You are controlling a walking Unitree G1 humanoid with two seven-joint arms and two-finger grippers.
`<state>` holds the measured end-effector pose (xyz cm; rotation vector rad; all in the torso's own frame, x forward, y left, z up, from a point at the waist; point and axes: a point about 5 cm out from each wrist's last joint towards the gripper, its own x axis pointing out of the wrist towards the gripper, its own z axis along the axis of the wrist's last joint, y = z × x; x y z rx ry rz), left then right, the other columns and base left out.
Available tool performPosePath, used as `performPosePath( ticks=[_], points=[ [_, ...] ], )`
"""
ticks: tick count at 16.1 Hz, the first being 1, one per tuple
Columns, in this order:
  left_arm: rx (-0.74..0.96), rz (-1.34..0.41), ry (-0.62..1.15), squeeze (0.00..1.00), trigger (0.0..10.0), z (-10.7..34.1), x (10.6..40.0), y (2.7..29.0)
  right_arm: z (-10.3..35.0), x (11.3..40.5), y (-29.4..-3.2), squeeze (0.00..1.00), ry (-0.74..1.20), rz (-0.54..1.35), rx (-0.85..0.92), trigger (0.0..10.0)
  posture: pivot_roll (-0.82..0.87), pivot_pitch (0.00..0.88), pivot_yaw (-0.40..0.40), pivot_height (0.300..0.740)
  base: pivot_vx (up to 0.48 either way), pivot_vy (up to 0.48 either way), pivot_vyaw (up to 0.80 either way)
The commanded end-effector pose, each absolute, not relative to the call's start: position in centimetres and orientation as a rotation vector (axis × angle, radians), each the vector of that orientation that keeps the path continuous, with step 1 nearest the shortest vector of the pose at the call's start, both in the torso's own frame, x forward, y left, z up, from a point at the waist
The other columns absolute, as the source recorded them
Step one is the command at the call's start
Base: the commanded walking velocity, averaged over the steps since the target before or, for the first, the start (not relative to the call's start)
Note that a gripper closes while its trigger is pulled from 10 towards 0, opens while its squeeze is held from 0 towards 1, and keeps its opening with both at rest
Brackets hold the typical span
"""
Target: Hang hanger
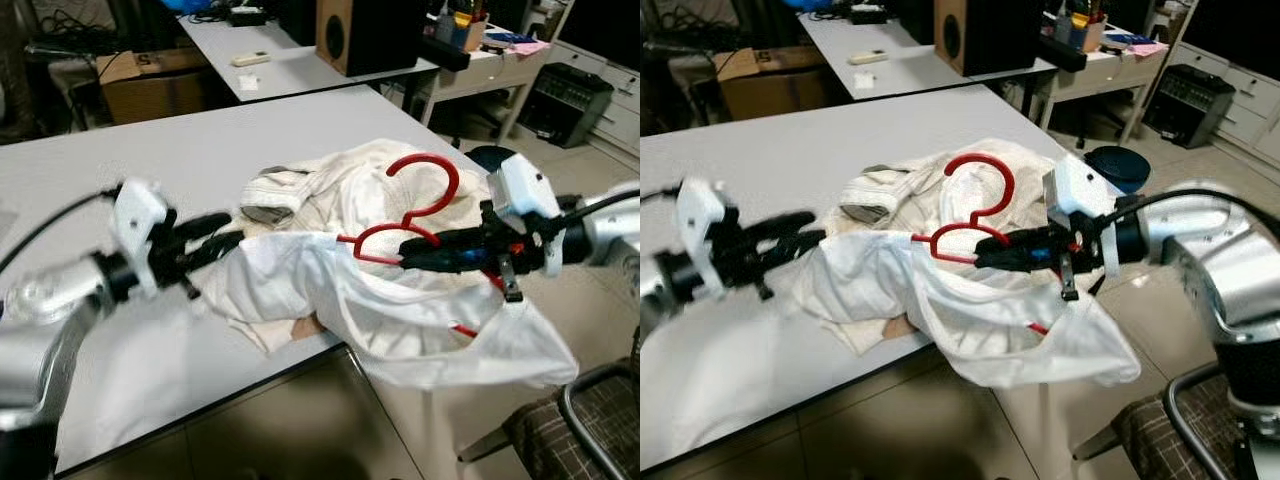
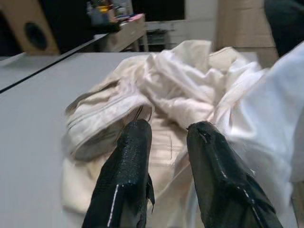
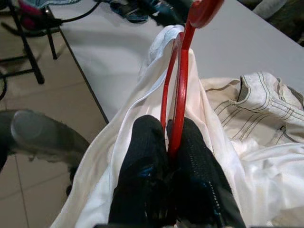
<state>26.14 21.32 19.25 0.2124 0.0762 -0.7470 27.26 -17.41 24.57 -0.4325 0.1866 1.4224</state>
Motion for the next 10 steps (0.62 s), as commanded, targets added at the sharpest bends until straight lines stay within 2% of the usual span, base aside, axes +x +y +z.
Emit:
performPosePath(
  ticks=[1,2,10],
  points=[
    [0.228,-0.720,0.084,0.00,10.0,19.1,25.6,21.3,25.5,27.0,-17.6,0.00,0.137,1.400,-0.418,0.0,-0.03,0.000,-0.016,0.740,0.000,0.000,0.00],
    [0.233,-0.714,0.097,0.00,10.0,18.8,25.5,21.5,25.6,26.9,-17.6,0.00,0.133,1.401,-0.414,0.0,-0.04,0.000,-0.013,0.740,0.000,0.000,0.00],
    [0.277,-0.758,0.189,0.00,10.0,17.1,24.3,20.6,31.0,26.2,-18.7,0.00,0.040,1.517,-0.445,0.0,-0.03,0.000,-0.008,0.740,-0.340,0.000,0.00]
  ],
)
